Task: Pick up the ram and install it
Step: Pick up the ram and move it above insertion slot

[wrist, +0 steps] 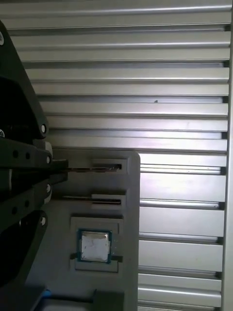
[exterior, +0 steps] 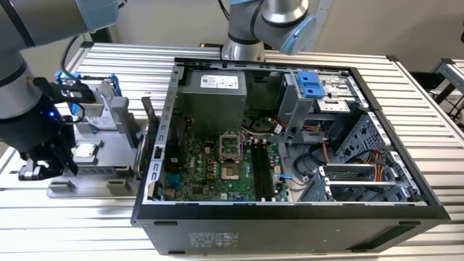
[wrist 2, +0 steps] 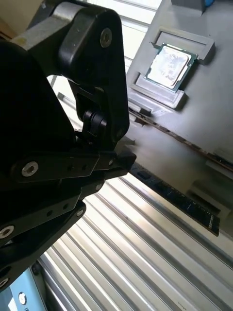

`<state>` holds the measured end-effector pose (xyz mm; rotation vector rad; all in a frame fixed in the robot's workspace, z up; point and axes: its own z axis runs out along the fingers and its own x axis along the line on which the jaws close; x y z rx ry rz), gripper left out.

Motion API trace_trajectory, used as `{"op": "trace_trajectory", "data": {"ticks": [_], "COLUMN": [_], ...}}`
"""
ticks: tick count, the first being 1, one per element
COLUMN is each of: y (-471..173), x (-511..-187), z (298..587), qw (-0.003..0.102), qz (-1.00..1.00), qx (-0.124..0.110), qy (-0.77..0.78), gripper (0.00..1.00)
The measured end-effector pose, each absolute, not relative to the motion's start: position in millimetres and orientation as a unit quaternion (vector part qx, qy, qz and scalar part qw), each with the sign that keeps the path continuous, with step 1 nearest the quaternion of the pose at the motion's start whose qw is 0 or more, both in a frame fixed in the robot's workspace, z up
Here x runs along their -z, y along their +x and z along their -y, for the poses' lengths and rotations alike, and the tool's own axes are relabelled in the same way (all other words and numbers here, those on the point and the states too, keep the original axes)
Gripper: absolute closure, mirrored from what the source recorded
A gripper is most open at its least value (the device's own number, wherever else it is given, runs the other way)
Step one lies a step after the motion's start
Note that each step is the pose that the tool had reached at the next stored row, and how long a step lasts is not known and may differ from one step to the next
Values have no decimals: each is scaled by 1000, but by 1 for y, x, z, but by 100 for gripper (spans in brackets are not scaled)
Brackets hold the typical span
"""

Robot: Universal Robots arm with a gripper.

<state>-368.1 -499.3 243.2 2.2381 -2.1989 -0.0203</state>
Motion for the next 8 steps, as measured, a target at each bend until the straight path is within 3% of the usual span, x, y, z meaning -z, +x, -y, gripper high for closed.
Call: {"op": "trace_trajectory", "data": {"ticks": [8], "y": [-368], "x": [-259], "z": [499], "qw": [2], "qz": [702], "qx": [6], "qy": [712], "gripper": [100]}}
